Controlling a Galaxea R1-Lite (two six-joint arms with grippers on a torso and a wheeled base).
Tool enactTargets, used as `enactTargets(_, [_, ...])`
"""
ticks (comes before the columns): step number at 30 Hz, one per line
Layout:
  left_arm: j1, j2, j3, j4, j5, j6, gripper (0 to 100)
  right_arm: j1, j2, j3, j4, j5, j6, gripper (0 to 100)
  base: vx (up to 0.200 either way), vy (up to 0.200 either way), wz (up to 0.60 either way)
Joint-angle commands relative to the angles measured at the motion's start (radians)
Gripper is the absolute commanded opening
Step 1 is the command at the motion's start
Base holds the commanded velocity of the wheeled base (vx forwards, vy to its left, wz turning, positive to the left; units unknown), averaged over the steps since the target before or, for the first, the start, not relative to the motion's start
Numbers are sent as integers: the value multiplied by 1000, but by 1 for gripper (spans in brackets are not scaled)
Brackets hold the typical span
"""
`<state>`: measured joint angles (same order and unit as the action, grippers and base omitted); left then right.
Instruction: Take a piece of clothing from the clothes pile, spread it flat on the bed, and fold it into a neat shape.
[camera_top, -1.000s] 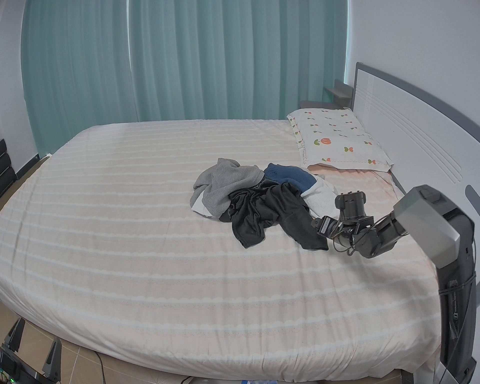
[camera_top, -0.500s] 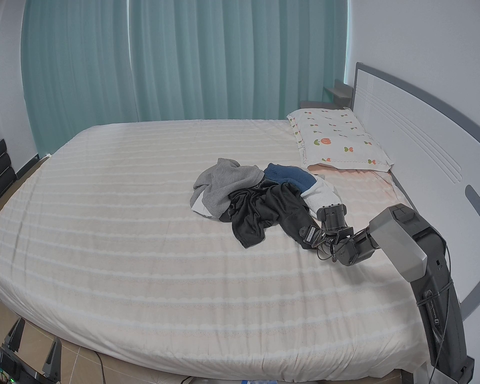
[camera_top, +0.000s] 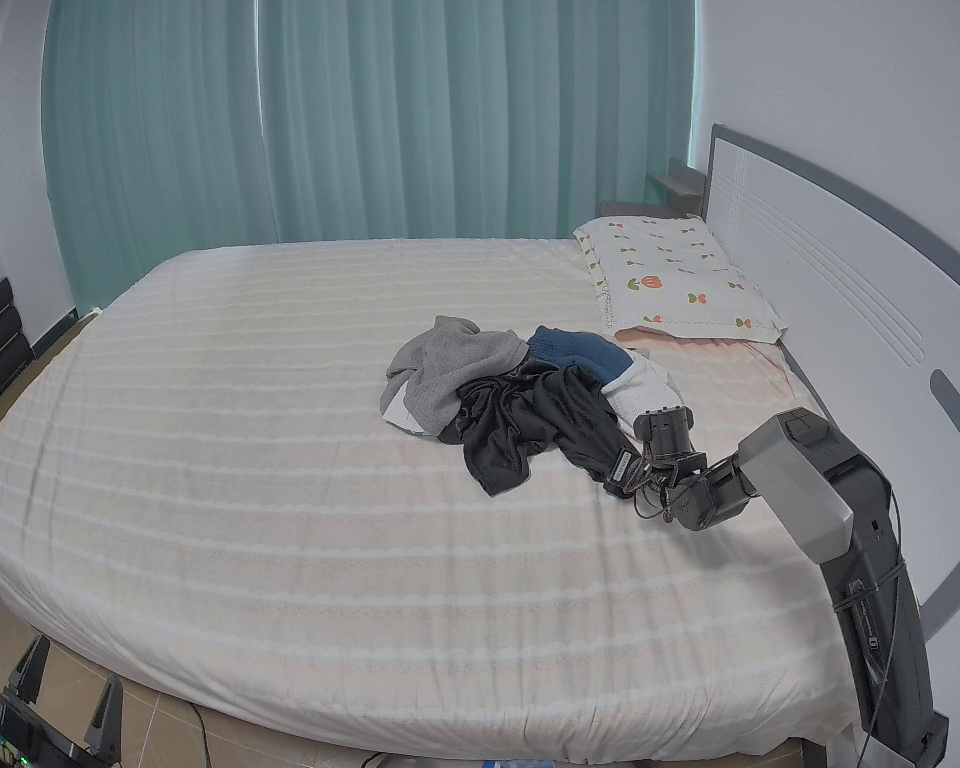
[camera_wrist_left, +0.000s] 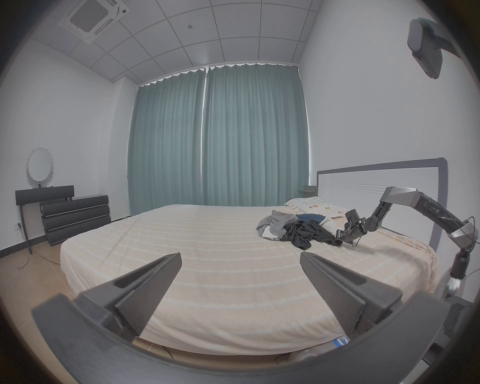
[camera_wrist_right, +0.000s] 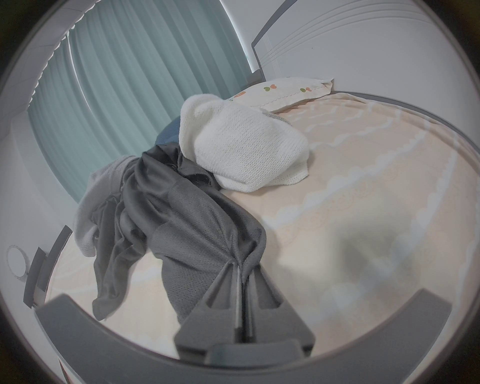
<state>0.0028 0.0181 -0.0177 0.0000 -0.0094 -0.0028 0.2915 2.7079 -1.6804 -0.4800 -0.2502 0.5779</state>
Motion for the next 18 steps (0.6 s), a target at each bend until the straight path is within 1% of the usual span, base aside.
enactTargets(1, [0,-13,16,0,0,0,100,-5,-163,145,-42,3,10,0,0,0,0])
enactTargets(2, [0,-12,16,0,0,0,100,-6,-189,179,-55,8,16,0,0,0,0])
enactTargets(4, [0,-13,16,0,0,0,100,0,-307,338,-118,35,56,0,0,0,0])
enactTargets(6, [0,-12,16,0,0,0,100,6,-387,464,-173,88,77,0,0,0,0])
enactTargets(9, [0,-13,16,0,0,0,100,8,-523,677,-295,184,88,0,0,0,0])
enactTargets(10, [0,-13,16,0,0,0,100,8,-540,703,-310,193,91,0,0,0,0])
enactTargets(13, [0,-12,16,0,0,0,100,14,-651,860,-396,238,125,0,0,0,0])
enactTargets(15, [0,-13,16,0,0,-2,100,20,-698,913,-431,258,142,0,0,0,0])
enactTargets(16, [0,-13,16,0,0,3,100,34,-761,973,-473,289,165,0,0,0,0])
enactTargets(18, [0,-13,16,2,0,6,100,49,-835,1022,-511,316,192,0,0,0,0])
